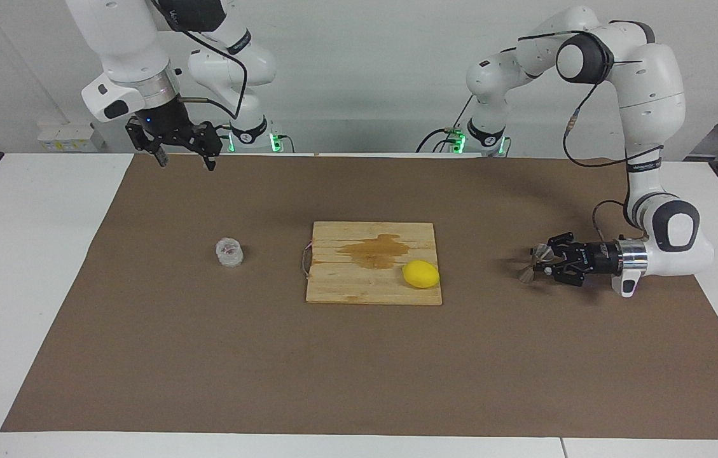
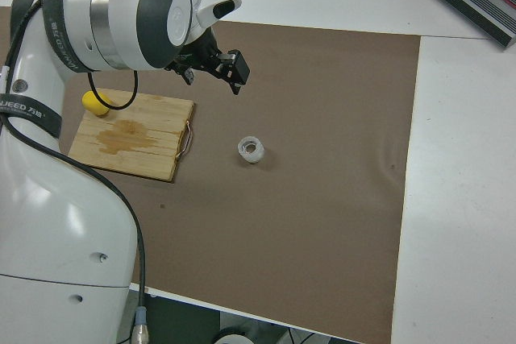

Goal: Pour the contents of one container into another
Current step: 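Lift the metal cup with the left gripper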

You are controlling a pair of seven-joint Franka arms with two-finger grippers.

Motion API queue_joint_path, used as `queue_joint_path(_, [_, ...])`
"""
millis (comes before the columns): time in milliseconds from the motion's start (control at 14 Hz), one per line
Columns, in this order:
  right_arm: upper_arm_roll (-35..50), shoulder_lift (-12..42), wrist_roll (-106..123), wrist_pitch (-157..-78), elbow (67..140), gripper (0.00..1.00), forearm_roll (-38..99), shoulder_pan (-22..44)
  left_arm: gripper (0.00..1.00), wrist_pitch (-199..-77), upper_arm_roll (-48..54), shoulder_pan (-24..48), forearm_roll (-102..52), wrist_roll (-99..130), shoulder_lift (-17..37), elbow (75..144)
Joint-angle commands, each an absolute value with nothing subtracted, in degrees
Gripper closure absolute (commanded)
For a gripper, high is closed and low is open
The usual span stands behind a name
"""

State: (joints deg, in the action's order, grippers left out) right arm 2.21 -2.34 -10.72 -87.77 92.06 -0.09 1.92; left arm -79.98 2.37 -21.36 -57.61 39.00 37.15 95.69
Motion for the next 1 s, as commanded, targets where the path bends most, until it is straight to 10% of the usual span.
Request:
queue_joint_path(0, [2.0, -3.5, -10.4, -87.8, 93.4, 0.00, 1.2, 1.6, 0.56, -78.8, 2.3, -21.9, -58.9, 38.1, 37.5, 96.2])
queue_joint_path(926, [2.0, -3.5, -10.4, -87.8, 93.4, 0.00, 1.3, 1.6, 0.69, -78.7, 2.3, -21.9, -59.6, 38.8, 37.7, 96.2])
